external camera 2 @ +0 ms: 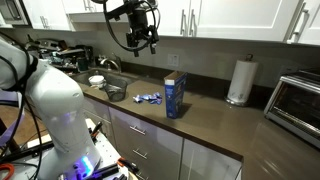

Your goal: Put a packet from the counter in the box

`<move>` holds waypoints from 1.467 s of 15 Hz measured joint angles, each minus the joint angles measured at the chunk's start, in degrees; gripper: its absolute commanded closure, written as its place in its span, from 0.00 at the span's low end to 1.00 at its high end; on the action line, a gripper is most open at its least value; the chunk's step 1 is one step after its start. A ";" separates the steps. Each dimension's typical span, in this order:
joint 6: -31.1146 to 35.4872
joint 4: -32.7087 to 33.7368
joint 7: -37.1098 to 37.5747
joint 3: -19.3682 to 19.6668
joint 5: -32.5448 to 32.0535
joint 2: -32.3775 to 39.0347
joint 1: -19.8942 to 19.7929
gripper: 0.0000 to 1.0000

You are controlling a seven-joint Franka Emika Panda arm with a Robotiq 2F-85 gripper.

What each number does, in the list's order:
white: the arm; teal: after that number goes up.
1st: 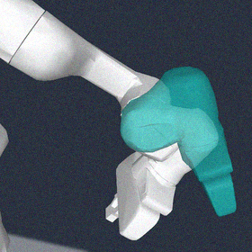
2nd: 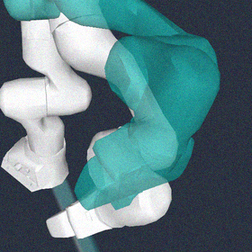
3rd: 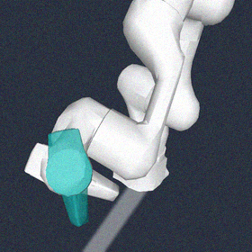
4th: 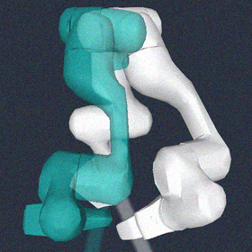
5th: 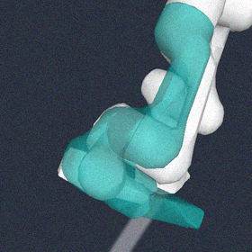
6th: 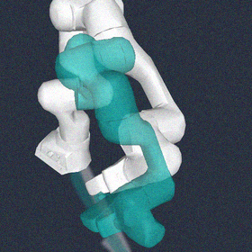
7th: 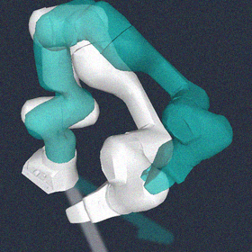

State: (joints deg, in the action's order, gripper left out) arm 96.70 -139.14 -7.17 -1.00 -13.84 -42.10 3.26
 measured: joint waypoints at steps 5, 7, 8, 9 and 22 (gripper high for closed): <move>10.34 -0.01 0.01 -0.82 5.35 7.93 3.73 0.00; 14.02 0.02 -0.01 -1.25 7.99 11.51 5.11 0.00; 15.56 0.09 -0.06 -1.43 9.12 13.33 5.77 0.00; 16.91 0.23 -0.16 -1.58 10.11 15.19 6.40 0.00; 31.24 -0.96 -0.48 -3.70 11.25 25.48 7.47 0.00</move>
State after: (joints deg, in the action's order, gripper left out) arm 127.94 -140.10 -7.65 -4.69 -2.60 -16.62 10.72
